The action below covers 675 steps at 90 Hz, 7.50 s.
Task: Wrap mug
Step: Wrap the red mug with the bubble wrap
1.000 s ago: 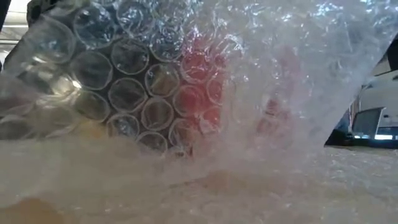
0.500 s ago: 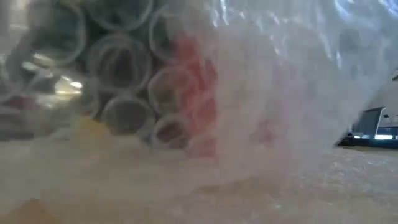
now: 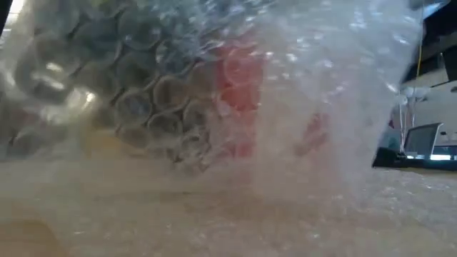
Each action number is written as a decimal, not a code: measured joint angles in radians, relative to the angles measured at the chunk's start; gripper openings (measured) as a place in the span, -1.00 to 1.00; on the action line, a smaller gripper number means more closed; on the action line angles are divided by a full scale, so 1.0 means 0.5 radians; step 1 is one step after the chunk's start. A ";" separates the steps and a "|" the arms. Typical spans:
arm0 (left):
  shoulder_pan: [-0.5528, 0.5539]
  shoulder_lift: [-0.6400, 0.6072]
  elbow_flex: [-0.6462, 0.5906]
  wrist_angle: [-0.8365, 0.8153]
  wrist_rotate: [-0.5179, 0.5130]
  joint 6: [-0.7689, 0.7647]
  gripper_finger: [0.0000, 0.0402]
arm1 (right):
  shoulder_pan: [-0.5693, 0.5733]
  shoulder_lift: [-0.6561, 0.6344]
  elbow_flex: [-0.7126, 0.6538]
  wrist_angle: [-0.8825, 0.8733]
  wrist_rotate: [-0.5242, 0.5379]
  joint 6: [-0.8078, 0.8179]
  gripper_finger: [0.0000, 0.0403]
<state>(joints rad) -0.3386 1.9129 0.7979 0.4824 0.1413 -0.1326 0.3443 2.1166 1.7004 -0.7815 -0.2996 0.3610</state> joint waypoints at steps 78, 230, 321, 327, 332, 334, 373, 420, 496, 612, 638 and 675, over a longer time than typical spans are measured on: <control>0.000 -0.002 0.001 0.004 0.001 -0.005 -0.40 | 0.002 -0.043 0.287 -0.367 0.349 -0.058 -1.00; 0.000 0.001 0.000 0.010 0.001 0.004 -0.40 | 0.307 0.030 0.714 -0.726 0.546 0.149 -1.00; 0.000 0.001 0.000 0.016 0.001 0.018 -0.40 | 0.045 0.027 -0.007 0.055 0.088 -0.036 -1.00; 0.000 0.001 0.000 0.019 0.001 0.019 -0.40 | 0.036 0.026 -0.021 0.055 0.086 -0.035 -1.00; 0.000 0.001 0.000 0.029 0.001 0.019 -0.40 | 0.025 0.026 -0.021 0.054 0.108 -0.046 -1.00; 0.000 0.001 0.000 0.036 0.001 0.019 -0.40 | 0.026 0.026 -0.022 0.055 0.114 -0.049 -1.00; 0.000 0.001 0.000 0.060 0.001 0.056 -0.40 | 0.007 0.028 -0.025 0.059 0.194 -0.098 -1.00; 0.000 0.001 0.000 0.059 -0.014 0.050 -0.40 | 0.003 0.032 0.073 -0.061 0.213 -0.104 -1.00; 0.000 -0.002 0.000 0.052 -0.018 0.050 -0.40 | 0.048 0.025 0.399 -0.535 0.422 -0.067 -1.00; 0.000 -0.002 0.000 0.044 -0.017 0.040 -0.40 | 0.029 0.035 0.122 -0.184 0.268 -0.059 -1.00; 0.001 -0.002 0.000 0.044 -0.017 0.041 -0.40 | 0.032 0.034 0.289 -0.414 0.334 -0.088 -1.00; 0.001 -0.002 0.000 0.046 -0.017 0.042 -0.40 | 0.046 0.030 0.495 -0.625 0.442 -0.103 -1.00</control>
<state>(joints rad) -0.3382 1.9121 0.7979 0.5054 0.1329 -0.1118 0.3672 2.1315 1.9480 -1.0939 -0.0788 0.3096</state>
